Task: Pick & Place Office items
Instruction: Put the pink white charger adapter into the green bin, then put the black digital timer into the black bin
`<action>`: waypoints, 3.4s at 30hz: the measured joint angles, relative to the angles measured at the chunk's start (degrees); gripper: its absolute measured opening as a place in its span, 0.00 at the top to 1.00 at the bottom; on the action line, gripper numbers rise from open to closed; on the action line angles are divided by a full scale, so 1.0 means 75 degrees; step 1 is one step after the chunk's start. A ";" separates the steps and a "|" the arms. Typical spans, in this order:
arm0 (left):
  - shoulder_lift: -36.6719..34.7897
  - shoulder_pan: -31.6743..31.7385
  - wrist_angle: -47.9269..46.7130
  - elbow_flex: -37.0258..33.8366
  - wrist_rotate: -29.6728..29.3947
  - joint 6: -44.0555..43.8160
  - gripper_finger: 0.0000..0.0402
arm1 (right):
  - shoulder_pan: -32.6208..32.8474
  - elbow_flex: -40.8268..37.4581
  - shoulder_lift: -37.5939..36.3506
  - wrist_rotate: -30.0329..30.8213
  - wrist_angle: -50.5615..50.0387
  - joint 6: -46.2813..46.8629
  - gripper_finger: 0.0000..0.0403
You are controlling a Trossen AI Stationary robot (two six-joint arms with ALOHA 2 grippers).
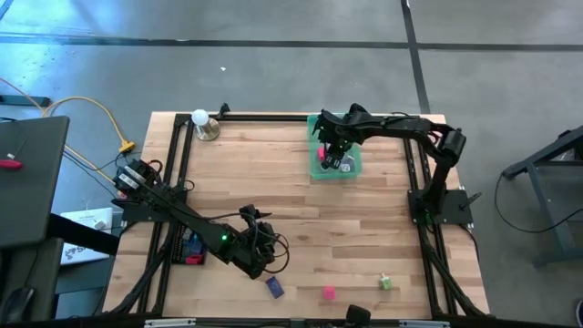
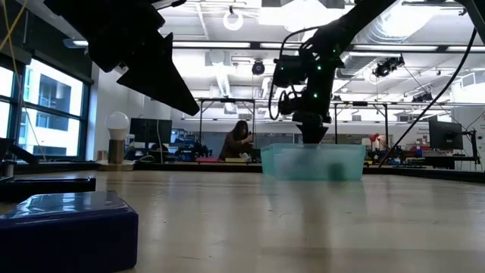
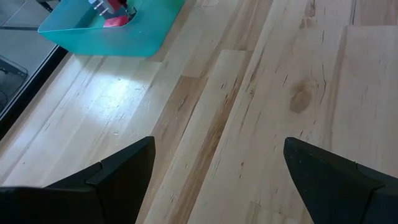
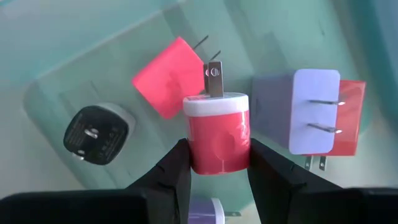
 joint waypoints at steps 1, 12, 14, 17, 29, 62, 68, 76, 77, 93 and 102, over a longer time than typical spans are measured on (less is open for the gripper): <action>0.0000 0.0000 0.0000 0.0000 0.0000 0.0000 0.14 | 0.0000 0.0000 0.0000 -0.0005 0.0042 -0.0011 0.71; -0.0002 0.0000 0.0000 -0.0003 0.0000 0.0003 0.14 | 0.0000 0.0000 0.0000 -0.0212 0.0106 -0.0054 0.71; -0.0002 0.0000 0.0000 -0.0003 0.0000 0.0003 0.14 | 0.0003 0.0000 0.0000 -0.0230 0.0099 -0.0056 0.70; -0.0001 0.0000 0.0000 -0.0003 0.0000 0.0003 0.14 | 0.0003 0.0000 0.0000 -0.0236 0.0077 -0.0062 0.70; 0.0085 0.0000 -0.0025 -0.0093 0.0234 0.0006 0.14 | 0.0003 0.0000 0.0000 -0.0436 0.0077 -0.0168 0.64; 0.0091 0.0023 0.0003 -0.0114 0.0280 -0.0052 0.14 | 0.0172 0.0000 0.0000 -0.0576 0.0224 -0.0092 0.59; 0.0091 0.0023 0.0003 -0.0114 0.0286 -0.0052 0.14 | 0.0172 0.0000 0.0000 -0.0485 0.0223 0.0052 0.44; 0.0091 0.0023 0.0003 -0.0114 0.0283 -0.0052 0.14 | 0.0253 0.0000 -0.0104 0.0002 0.0219 -0.0067 0.30; 0.0091 0.0023 0.0000 -0.0114 0.0286 -0.0052 0.14 | 0.0269 0.0000 -0.0144 0.0165 0.0206 -0.0124 0.29; 0.0094 0.0023 -0.0003 -0.0114 0.0286 -0.0031 0.14 | 0.2043 0.0000 -0.3153 0.1785 0.0135 0.0405 0.27; -0.0687 -0.0041 -0.0449 -0.0099 0.1647 0.0509 0.14 | 0.4433 -0.0811 -0.4524 0.1999 0.0005 0.2030 0.28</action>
